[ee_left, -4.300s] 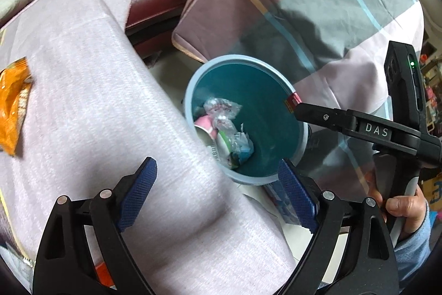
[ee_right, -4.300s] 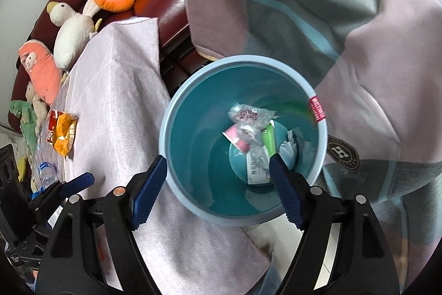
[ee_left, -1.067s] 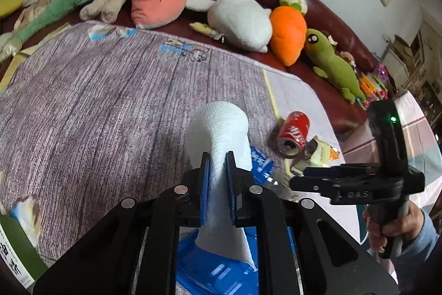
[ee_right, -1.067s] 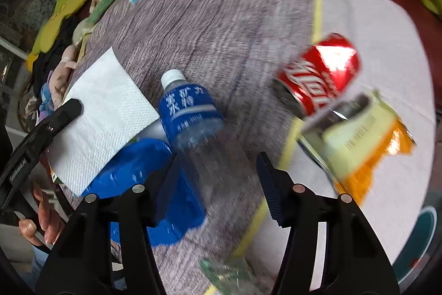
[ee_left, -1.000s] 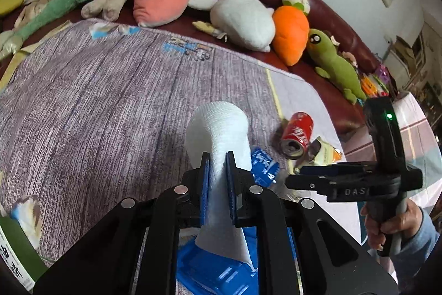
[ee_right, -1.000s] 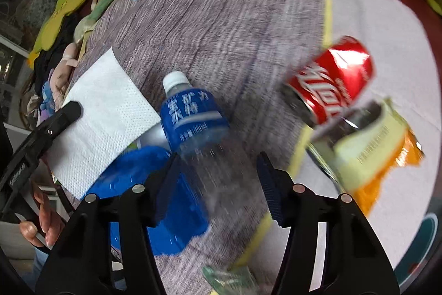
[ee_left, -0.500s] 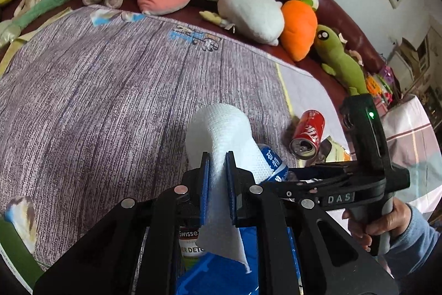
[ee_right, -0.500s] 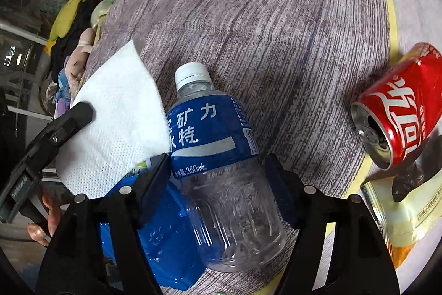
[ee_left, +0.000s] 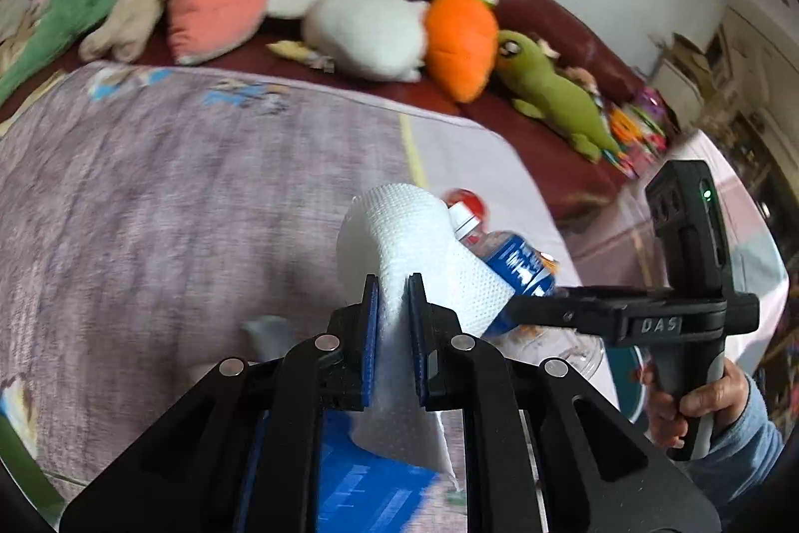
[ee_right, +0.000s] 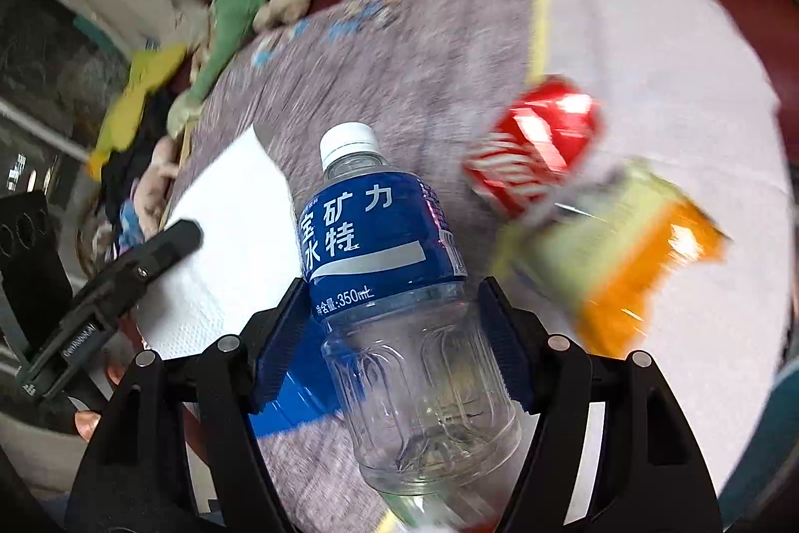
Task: Collect trash
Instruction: 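Carry towel and bottle over the teal bin and open both tools to drop them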
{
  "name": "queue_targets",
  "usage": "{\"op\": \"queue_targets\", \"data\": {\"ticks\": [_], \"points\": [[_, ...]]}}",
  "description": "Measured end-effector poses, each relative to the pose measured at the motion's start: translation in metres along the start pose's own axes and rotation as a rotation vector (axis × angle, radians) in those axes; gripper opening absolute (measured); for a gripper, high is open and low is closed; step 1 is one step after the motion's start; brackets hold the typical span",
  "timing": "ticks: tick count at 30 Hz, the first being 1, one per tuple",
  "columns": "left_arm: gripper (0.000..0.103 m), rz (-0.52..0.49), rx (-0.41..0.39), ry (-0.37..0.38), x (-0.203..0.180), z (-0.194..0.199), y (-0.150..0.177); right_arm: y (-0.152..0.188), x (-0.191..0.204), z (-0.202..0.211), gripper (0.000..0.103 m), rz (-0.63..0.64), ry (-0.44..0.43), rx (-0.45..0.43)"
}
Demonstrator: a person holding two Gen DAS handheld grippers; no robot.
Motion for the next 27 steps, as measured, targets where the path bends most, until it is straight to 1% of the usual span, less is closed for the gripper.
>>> {"op": "queue_targets", "data": {"ticks": [1,5,9,14,17,19,20,21,24,27], "points": [[0.012,-0.016,0.009,0.01,-0.011,-0.004,0.002,0.003,-0.007,0.008,0.066,-0.02,0.005,-0.014],[0.012,-0.081,0.062,0.06,-0.061,-0.027,0.014,0.033,-0.068,0.06,0.066,-0.148,0.028,-0.096],[0.012,-0.174,0.138,0.128,-0.129,-0.059,0.033,0.068,-0.129,0.105,0.066,-0.265,0.064,-0.166],[0.012,-0.302,0.243,0.198,-0.219,-0.107,0.067,0.125,-0.206,0.155,0.066,-0.417,0.11,-0.251],[0.012,-0.36,0.303,0.218,-0.258,-0.134,0.089,0.159,-0.252,0.175,0.066,-0.503,0.138,-0.286],[0.012,-0.408,0.352,0.226,-0.289,-0.155,0.108,0.183,-0.28,0.184,0.066,-0.554,0.156,-0.301],[0.012,-0.426,0.372,0.229,-0.301,-0.164,0.115,0.189,-0.288,0.186,0.066,-0.57,0.16,-0.304],[0.013,-0.44,0.386,0.231,-0.309,-0.171,0.121,0.199,-0.303,0.188,0.066,-0.601,0.159,-0.309],[0.013,-0.478,0.44,0.235,-0.336,-0.196,0.142,0.217,-0.329,0.189,0.066,-0.645,0.159,-0.314],[0.013,-0.502,0.481,0.233,-0.35,-0.214,0.162,0.229,-0.346,0.188,0.066,-0.67,0.149,-0.315]]}}
Point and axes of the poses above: each gripper's, at about its wrist camera, not at the fingertips, and z roughly against the way its jaws point, x to its left, y to its underside, the point moved 6 cm from there along -z, roughly the way its jaws point, and after that the axes turned 4 degrees about y, right-handed, at the moved point
